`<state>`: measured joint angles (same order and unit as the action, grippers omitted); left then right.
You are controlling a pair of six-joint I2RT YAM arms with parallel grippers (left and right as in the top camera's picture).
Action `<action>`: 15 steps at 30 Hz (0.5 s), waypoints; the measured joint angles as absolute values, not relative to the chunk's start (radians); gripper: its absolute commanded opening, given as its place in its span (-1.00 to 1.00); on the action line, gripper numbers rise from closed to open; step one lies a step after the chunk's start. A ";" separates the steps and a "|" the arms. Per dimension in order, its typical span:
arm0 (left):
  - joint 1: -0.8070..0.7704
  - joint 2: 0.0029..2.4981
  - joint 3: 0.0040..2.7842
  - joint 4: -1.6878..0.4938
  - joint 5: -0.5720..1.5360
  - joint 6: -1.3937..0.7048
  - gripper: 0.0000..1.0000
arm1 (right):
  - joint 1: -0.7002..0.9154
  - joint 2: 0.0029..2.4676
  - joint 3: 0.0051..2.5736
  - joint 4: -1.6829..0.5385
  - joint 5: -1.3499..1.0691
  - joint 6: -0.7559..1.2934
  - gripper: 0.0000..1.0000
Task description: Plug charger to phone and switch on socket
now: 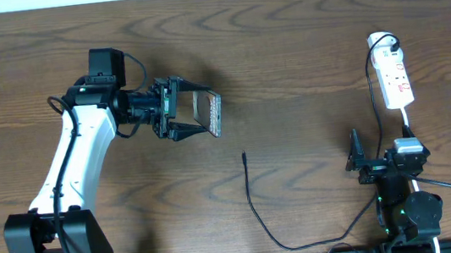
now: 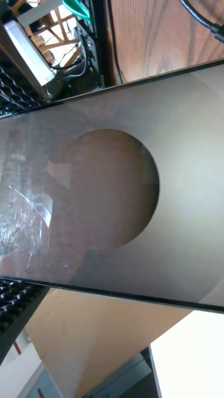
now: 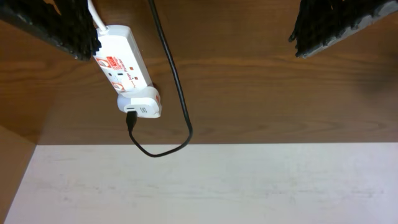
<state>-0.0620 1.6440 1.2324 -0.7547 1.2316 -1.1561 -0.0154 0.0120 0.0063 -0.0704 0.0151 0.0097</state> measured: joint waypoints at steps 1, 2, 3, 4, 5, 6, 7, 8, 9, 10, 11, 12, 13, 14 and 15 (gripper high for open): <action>-0.062 1.644 1.233 -0.755 1.232 -1.156 -0.85 | -0.015 0.012 0.006 -0.070 0.015 0.010 0.98; -0.062 1.644 1.232 -0.755 1.232 -1.156 -0.85 | -0.015 0.012 0.006 -0.070 0.015 0.010 0.99; -0.062 1.644 1.232 -0.755 1.232 -1.156 -0.85 | -0.015 0.012 0.006 -0.070 0.015 0.010 0.98; -0.062 1.644 1.232 -0.755 1.231 -1.156 -0.85 | -0.015 0.012 0.006 -0.070 0.015 0.010 0.99; -0.062 1.644 1.232 -0.755 1.230 -1.156 -0.85 | -0.015 0.012 0.006 -0.070 0.015 0.010 0.99; -0.062 1.644 1.233 -0.755 1.227 -1.156 -0.85 | -0.015 0.012 0.006 -0.070 0.015 0.010 0.99; -0.062 1.644 1.232 -0.755 1.223 -1.156 -0.85 | -0.015 0.012 0.006 -0.070 0.015 0.010 0.98; -0.062 1.644 1.232 -0.755 1.219 -1.156 -0.85 | -0.015 0.012 0.006 -0.070 0.015 0.010 0.99; -0.062 1.644 1.232 -0.755 1.214 -1.156 -0.85 | -0.015 0.012 0.006 -0.070 0.015 0.010 0.98; -0.062 1.644 1.233 -0.755 1.209 -1.156 -0.85 | -0.015 0.012 0.006 -0.071 0.015 0.010 0.99; -0.062 1.644 1.232 -0.755 1.203 -1.156 -0.85 | -0.015 0.012 0.006 -0.070 0.015 0.010 0.99; -0.062 1.644 1.233 -0.755 1.200 -1.156 -0.86 | -0.015 0.012 0.006 -0.070 0.015 0.010 0.99; -0.062 1.644 1.232 -0.755 1.197 -1.156 -0.85 | -0.015 0.012 0.006 -0.070 0.015 0.010 0.99; -0.062 1.644 1.232 -0.755 1.195 -1.156 -0.85 | -0.015 0.012 0.006 -0.070 0.015 0.010 0.98; -0.062 1.644 1.232 -0.755 1.194 -1.156 -0.85 | -0.015 0.012 0.006 -0.070 0.015 0.010 0.99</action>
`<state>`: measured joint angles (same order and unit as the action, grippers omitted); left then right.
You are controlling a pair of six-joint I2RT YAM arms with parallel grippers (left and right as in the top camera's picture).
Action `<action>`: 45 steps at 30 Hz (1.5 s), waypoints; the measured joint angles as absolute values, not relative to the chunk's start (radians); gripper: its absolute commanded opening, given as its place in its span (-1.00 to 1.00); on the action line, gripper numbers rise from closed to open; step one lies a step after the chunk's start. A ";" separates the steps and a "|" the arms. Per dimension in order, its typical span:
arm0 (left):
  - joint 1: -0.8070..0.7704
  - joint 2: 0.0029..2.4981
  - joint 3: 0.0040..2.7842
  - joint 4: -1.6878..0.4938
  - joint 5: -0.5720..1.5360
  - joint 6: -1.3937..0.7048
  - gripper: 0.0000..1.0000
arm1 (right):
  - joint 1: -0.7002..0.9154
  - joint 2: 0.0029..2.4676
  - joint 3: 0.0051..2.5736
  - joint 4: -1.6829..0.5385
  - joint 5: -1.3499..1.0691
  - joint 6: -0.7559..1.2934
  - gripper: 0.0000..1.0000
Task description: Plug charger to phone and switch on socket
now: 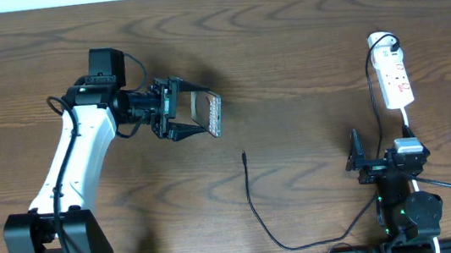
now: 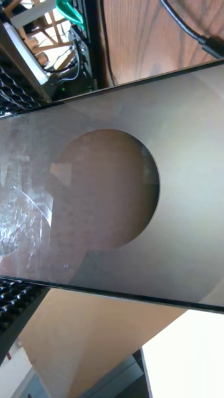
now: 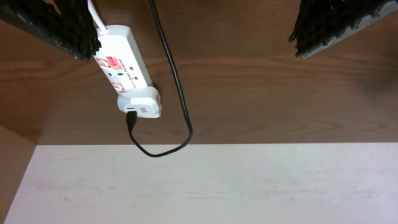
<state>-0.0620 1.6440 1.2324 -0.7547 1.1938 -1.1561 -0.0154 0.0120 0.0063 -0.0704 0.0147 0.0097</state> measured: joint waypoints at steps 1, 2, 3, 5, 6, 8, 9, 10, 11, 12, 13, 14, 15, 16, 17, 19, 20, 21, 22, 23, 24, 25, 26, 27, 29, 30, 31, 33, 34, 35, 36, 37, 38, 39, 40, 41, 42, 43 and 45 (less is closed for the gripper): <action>-0.062 1.644 1.233 -0.755 1.193 -1.156 -0.85 | -0.015 0.012 0.006 -0.070 0.015 0.010 0.98; -0.062 1.644 1.233 -0.755 1.193 -1.156 -0.85 | -0.015 0.012 0.006 -0.070 0.015 0.010 0.99; -0.062 1.644 1.233 -0.755 1.191 -1.156 -0.85 | -0.015 0.012 0.006 -0.070 0.015 0.010 0.98; -0.062 1.644 1.232 -0.755 1.185 -1.156 -0.85 | -0.015 0.012 0.006 -0.070 0.015 0.010 0.98; -0.062 1.644 1.233 -0.755 1.182 -1.156 -0.85 | -0.015 0.012 0.006 -0.070 0.015 0.010 0.99; -0.062 1.644 1.232 -0.755 1.175 -1.156 -0.85 | -0.015 0.012 0.006 -0.070 0.014 0.010 0.99; -0.062 1.644 1.232 -0.755 1.171 -1.156 -0.85 | -0.015 0.012 0.006 -0.070 0.012 0.010 0.98; -0.062 1.644 1.233 -0.755 1.170 -1.156 -0.85 | -0.015 0.012 0.006 -0.070 0.010 0.011 0.99; -0.062 1.644 1.233 -0.755 1.168 -1.156 -0.85 | -0.015 0.012 0.006 -0.070 0.007 0.015 0.98; -0.062 1.644 1.232 -0.755 1.167 -1.157 -0.85 | -0.015 0.012 0.006 -0.070 0.004 0.019 0.99; -0.062 1.644 1.232 -0.755 1.167 -1.160 -0.85 | -0.015 0.012 0.006 -0.070 0.002 0.024 0.98; -0.062 1.644 1.232 -0.755 1.166 -1.164 -0.85 | -0.015 0.012 0.006 -0.070 -0.001 0.031 0.99; -0.062 1.644 1.232 -0.755 1.164 -1.166 -0.85 | -0.015 0.012 0.006 -0.065 -0.003 0.034 0.98; -0.062 1.644 1.233 -0.755 1.164 -1.169 -0.85 | -0.015 0.012 0.006 -0.054 -0.004 0.039 0.98; -0.062 1.644 1.232 -0.755 1.164 -1.172 -0.85 | -0.015 0.012 0.006 -0.037 -0.008 0.046 0.99; -0.062 1.644 1.232 -0.755 1.163 -1.175 -0.85 | -0.015 0.012 0.006 -0.003 -0.019 0.060 0.99; -0.062 1.644 1.232 -0.755 1.163 -1.175 -0.85 | -0.015 0.012 0.006 0.011 -0.028 0.065 0.99; -0.062 1.644 1.233 -0.755 1.163 -1.175 -0.86 | -0.015 0.012 0.006 0.022 -0.040 0.070 0.99; -0.062 1.644 1.233 -0.754 1.163 -1.175 -0.85 | -0.015 0.012 0.006 0.029 -0.051 0.073 0.98; -0.062 1.644 1.233 -0.755 1.161 -1.175 -0.85 | -0.015 0.012 0.006 0.035 -0.066 0.076 0.99; -0.062 1.644 1.232 -0.754 1.161 -1.175 -0.85 | -0.015 0.012 0.007 0.038 -0.078 0.079 0.98; -0.062 1.644 1.232 -0.755 1.160 -1.175 -0.85 | -0.015 0.012 0.007 0.039 -0.091 0.080 0.99; -0.062 1.644 1.232 -0.754 1.160 -1.175 -0.85 | -0.015 0.012 0.007 0.038 -0.102 0.081 0.99; -0.062 1.644 1.233 -0.755 1.160 -1.175 -0.85 | -0.015 0.012 0.010 0.032 -0.112 0.084 0.99; -0.062 1.644 1.232 -0.755 1.160 -1.175 -0.85 | -0.015 0.012 0.027 0.002 -0.130 0.086 0.99; -0.062 1.644 1.233 -0.754 1.160 -1.175 -0.85 | -0.015 0.012 0.048 -0.028 -0.137 0.087 0.98; -0.062 1.644 1.233 -0.755 1.160 -1.175 -0.85 | -0.015 0.013 0.064 -0.050 -0.141 0.087 0.99; -0.062 1.644 1.233 -0.755 1.159 -1.175 -0.85 | -0.015 0.016 0.121 -0.114 -0.147 0.086 0.98; -0.062 1.644 1.233 -0.755 1.158 -1.174 -0.85 | -0.015 0.020 0.155 -0.144 -0.150 0.084 0.98; -0.062 1.644 1.233 -0.755 1.156 -1.175 -0.85 | -0.015 0.028 0.195 -0.175 -0.152 0.079 0.98; -0.062 1.644 1.233 -0.755 1.155 -1.174 -0.85 | -0.015 0.036 0.231 -0.195 -0.153 0.075 0.99; -0.062 1.644 1.232 -0.754 1.153 -1.175 -0.85 | -0.015 0.048 0.268 -0.216 -0.154 0.071 0.99; -0.062 1.644 1.232 -0.755 1.152 -1.174 -0.85 | -0.015 0.063 0.302 -0.231 -0.155 0.068 0.99; -0.062 1.644 1.233 -0.754 1.152 -1.175 -0.85 | -0.015 0.086 0.343 -0.252 -0.158 0.066 0.98; -0.062 1.644 1.233 -0.755 1.151 -1.174 -0.85 | -0.015 0.111 0.375 -0.265 -0.158 0.064 0.99; -0.062 1.644 1.233 -0.754 1.150 -1.174 -0.85 | -0.015 0.139 0.407 -0.282 -0.159 0.063 0.98; -0.062 1.644 1.232 -0.754 1.149 -1.174 -0.85 | -0.015 0.178 0.444 -0.302 -0.159 0.063 0.99; -0.062 1.644 1.233 -0.755 1.149 -1.173 -0.85 | -0.015 0.226 0.481 -0.326 -0.160 0.062 0.98; -0.062 1.644 1.233 -0.754 1.149 -1.171 -0.85 | -0.015 0.301 0.532 -0.366 -0.161 0.060 0.98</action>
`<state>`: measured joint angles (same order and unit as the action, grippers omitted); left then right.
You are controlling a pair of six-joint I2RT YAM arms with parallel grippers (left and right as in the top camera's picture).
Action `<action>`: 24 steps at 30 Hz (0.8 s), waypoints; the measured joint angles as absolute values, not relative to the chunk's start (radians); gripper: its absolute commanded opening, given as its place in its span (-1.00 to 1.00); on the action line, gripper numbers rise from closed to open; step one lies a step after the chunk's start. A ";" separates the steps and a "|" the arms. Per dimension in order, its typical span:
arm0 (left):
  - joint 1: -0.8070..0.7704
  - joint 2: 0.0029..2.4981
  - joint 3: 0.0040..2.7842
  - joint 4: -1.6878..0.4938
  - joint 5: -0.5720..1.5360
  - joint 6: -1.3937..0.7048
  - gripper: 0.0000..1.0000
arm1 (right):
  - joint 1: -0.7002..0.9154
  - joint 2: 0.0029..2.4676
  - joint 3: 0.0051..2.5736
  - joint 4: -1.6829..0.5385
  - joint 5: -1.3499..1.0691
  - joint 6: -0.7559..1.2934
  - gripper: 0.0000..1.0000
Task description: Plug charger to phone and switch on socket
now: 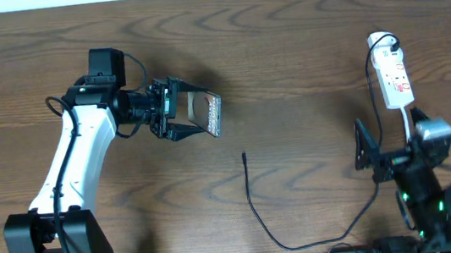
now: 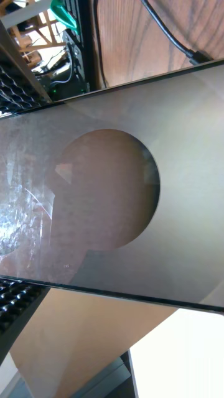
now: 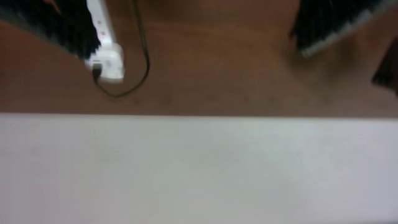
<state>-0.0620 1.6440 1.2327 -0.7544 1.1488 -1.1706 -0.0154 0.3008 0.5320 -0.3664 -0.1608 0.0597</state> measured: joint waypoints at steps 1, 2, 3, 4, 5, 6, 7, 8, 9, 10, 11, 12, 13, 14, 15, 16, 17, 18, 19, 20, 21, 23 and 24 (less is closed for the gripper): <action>-0.062 1.644 1.232 -0.755 1.149 -1.171 -0.85 | -0.015 0.361 0.569 -0.394 -0.161 0.059 0.99; -0.062 1.644 1.232 -0.755 1.149 -1.171 -0.85 | -0.015 0.416 0.599 -0.412 -0.162 0.059 0.98; -0.062 1.644 1.232 -0.753 1.148 -1.171 -0.85 | -0.015 0.496 0.648 -0.452 -0.165 0.059 0.98; -0.062 1.644 1.232 -0.755 1.147 -1.171 -0.85 | -0.015 0.537 0.668 -0.464 -0.167 0.059 0.98; -0.062 1.644 1.233 -0.754 1.147 -1.171 -0.85 | -0.015 0.596 0.703 -0.493 -0.173 0.059 0.99; -0.062 1.644 1.233 -0.754 1.147 -1.171 -0.85 | -0.015 0.673 0.748 -0.524 -0.183 0.059 0.99; -0.062 1.644 1.232 -0.754 1.145 -1.171 -0.85 | -0.015 0.722 0.778 -0.539 -0.191 0.059 0.99; -0.062 1.644 1.232 -0.754 1.145 -1.171 -0.85 | -0.015 0.784 0.817 -0.565 -0.203 0.059 0.99; -0.062 1.644 1.232 -0.754 1.145 -1.171 -0.85 | -0.015 0.845 0.854 -0.583 -0.216 0.059 0.99; -0.062 1.644 1.233 -0.755 1.145 -1.171 -0.85 | -0.015 0.908 0.895 -0.602 -0.233 0.058 0.98; -0.062 1.644 1.233 -0.754 1.145 -1.171 -0.85 | -0.015 0.963 0.933 -0.622 -0.249 0.058 0.99; -0.062 1.644 1.232 -0.754 1.144 -1.171 -0.85 | -0.015 1.016 0.968 -0.636 -0.268 0.058 0.98; -0.062 1.644 1.233 -0.754 1.144 -1.170 -0.85 | -0.015 1.069 1.004 -0.653 -0.290 0.057 0.99; -0.062 1.644 1.233 -0.754 1.144 -1.171 -0.85 | -0.015 1.126 1.044 -0.671 -0.318 0.057 0.98; -0.062 1.644 1.232 -0.754 1.142 -1.171 -0.85 | -0.015 1.175 1.076 -0.682 -0.343 0.056 0.98; -0.062 1.644 1.233 -0.754 1.141 -1.171 -0.85 | -0.015 1.221 1.105 -0.693 -0.372 0.056 0.99; -0.062 1.644 1.233 -0.754 1.140 -1.171 -0.85 | -0.015 1.266 1.131 -0.702 -0.403 0.056 0.98; -0.062 1.644 1.233 -0.754 1.138 -1.171 -0.85 | -0.015 1.317 1.157 -0.714 -0.441 0.057 0.99; -0.062 1.644 1.233 -0.754 1.137 -1.171 -0.85 | -0.015 1.361 1.176 -0.717 -0.476 0.056 0.98; -0.062 1.644 1.232 -0.754 1.137 -1.171 -0.85 | -0.015 1.393 1.187 -0.721 -0.503 0.056 0.99; -0.062 1.644 1.233 -0.754 1.135 -1.171 -0.85 | -0.015 1.438 1.200 -0.722 -0.543 0.056 0.98; -0.062 1.643 1.233 -0.754 1.134 -1.171 -0.85 | -0.015 1.515 1.214 -0.720 -0.617 0.047 0.98; -0.062 1.643 1.233 -0.754 1.130 -1.171 -0.85 | -0.015 1.549 1.217 -0.718 -0.652 0.040 0.99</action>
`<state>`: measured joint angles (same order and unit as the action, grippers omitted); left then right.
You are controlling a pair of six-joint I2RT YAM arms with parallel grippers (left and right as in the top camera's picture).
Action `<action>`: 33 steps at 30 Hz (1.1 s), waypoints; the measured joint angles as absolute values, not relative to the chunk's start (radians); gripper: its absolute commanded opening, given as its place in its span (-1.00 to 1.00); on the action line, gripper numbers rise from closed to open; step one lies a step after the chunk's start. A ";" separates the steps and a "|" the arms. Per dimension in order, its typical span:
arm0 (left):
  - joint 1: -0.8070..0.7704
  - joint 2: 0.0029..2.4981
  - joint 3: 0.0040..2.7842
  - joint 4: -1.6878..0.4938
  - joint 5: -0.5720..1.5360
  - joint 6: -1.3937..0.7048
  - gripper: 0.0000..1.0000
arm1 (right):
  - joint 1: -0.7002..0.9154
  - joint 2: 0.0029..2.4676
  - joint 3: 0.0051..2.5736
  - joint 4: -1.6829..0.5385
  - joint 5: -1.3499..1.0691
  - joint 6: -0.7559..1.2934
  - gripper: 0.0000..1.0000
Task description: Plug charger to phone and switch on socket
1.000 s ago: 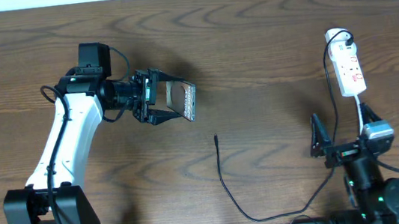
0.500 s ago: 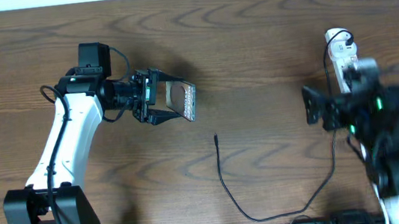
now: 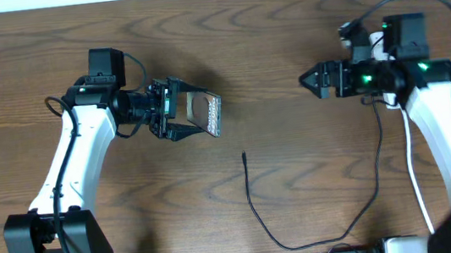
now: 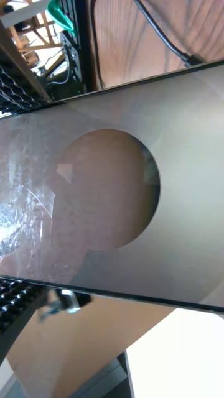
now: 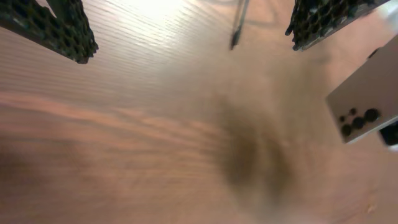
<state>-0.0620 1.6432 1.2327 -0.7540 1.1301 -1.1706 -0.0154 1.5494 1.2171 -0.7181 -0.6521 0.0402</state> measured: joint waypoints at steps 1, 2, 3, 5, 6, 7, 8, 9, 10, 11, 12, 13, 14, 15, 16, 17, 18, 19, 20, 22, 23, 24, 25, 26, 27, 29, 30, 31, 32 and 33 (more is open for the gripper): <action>-0.062 1.643 1.232 -0.755 1.122 -1.171 -0.85 | -0.015 1.588 1.218 -0.717 -0.695 0.031 0.98; -0.062 1.643 1.233 -0.754 1.117 -1.171 -0.85 | -0.015 1.620 1.218 -0.717 -0.731 0.021 0.98; -0.062 1.643 1.232 -0.754 1.108 -1.171 -0.85 | -0.015 1.652 1.218 -0.717 -0.769 0.009 0.99; -0.062 1.643 1.233 -0.754 1.085 -1.171 -0.85 | -0.015 1.714 1.218 -0.717 -0.853 -0.023 0.99; -0.062 1.643 1.232 -0.754 1.073 -1.171 -0.85 | -0.015 1.740 1.218 -0.715 -0.894 -0.041 0.99; -0.062 1.643 1.233 -0.754 1.061 -1.171 -0.85 | -0.015 1.765 1.218 -0.710 -0.935 -0.059 0.98; -0.062 1.643 1.232 -0.754 1.044 -1.171 -0.85 | -0.015 1.790 1.218 -0.699 -0.979 -0.078 0.98; -0.062 1.643 1.233 -0.754 1.031 -1.171 -0.85 | -0.015 1.813 1.218 -0.686 -1.018 -0.093 0.99; -0.062 1.643 1.233 -0.754 1.012 -1.171 -0.85 | -0.015 1.828 1.218 -0.677 -1.044 -0.101 0.99; -0.062 1.643 1.233 -0.754 0.990 -1.171 -0.85 | -0.015 1.845 1.218 -0.668 -1.073 -0.112 0.98; -0.062 1.643 1.232 -0.755 0.967 -1.171 -0.85 | -0.015 1.857 1.218 -0.664 -1.090 -0.117 0.99; -0.062 1.643 1.232 -0.754 0.934 -1.171 -0.85 | -0.014 1.872 1.218 -0.657 -1.114 -0.125 0.98; -0.062 1.643 1.232 -0.755 0.911 -1.172 -0.85 | -0.014 1.880 1.218 -0.653 -1.130 -0.131 0.99; -0.062 1.643 1.233 -0.755 0.881 -1.172 -0.85 | -0.011 1.891 1.218 -0.647 -1.152 -0.141 0.98; -0.062 1.643 1.232 -0.755 0.860 -1.174 -0.85 | -0.008 1.898 1.218 -0.640 -1.169 -0.150 0.99; -0.062 1.643 1.232 -0.755 0.833 -1.176 -0.85 | -0.004 1.906 1.218 -0.632 -1.196 -0.167 0.98; -0.062 1.643 1.232 -0.755 0.803 -1.180 -0.85 | 0.000 1.910 1.218 -0.628 -1.209 -0.175 0.99; -0.062 1.643 1.233 -0.755 0.775 -1.183 -0.85 | 0.005 1.914 1.218 -0.623 -1.225 -0.186 0.98; -0.062 1.643 1.233 -0.755 0.748 -1.187 -0.85 | 0.012 1.915 1.218 -0.612 -1.240 -0.195 0.99; -0.062 1.643 1.233 -0.754 0.688 -1.198 -0.85 | 0.024 1.915 1.218 -0.593 -1.267 -0.205 0.99; -0.062 1.643 1.233 -0.755 0.661 -1.203 -0.85 | 0.033 1.915 1.218 -0.578 -1.283 -0.213 0.99; -0.062 1.643 1.233 -0.755 0.634 -1.208 -0.85 | 0.041 1.915 1.218 -0.564 -1.298 -0.216 0.99; -0.062 1.643 1.233 -0.755 0.610 -1.214 -0.85 | 0.051 1.915 1.218 -0.550 -1.312 -0.219 0.98; -0.062 1.643 1.232 -0.755 0.586 -1.221 -0.85 | 0.062 1.915 1.219 -0.532 -1.327 -0.221 0.99; -0.062 1.643 1.232 -0.755 0.566 -1.231 -0.85 | 0.076 1.915 1.219 -0.510 -1.347 -0.223 0.98; -0.062 1.643 1.232 -0.755 0.525 -1.250 -0.86 | 0.102 1.915 1.219 -0.483 -1.371 -0.224 0.98; -0.062 1.643 1.233 -0.757 0.500 -1.262 -0.85 | 0.118 1.915 1.219 -0.468 -1.380 -0.221 0.99; -0.063 1.643 1.233 -0.758 0.480 -1.273 -0.85 | 0.135 1.915 1.219 -0.454 -1.388 -0.217 0.99; -0.064 1.643 1.233 -0.759 0.460 -1.286 -0.85 | 0.152 1.915 1.219 -0.441 -1.395 -0.210 0.99; -0.066 1.643 1.233 -0.762 0.440 -1.296 -0.85 | 0.163 1.915 1.219 -0.429 -1.397 -0.202 0.99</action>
<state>-0.0662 1.6432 1.2327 -0.7616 0.4397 -1.2964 0.1627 1.9148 1.2194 -0.4290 -1.3968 -0.2024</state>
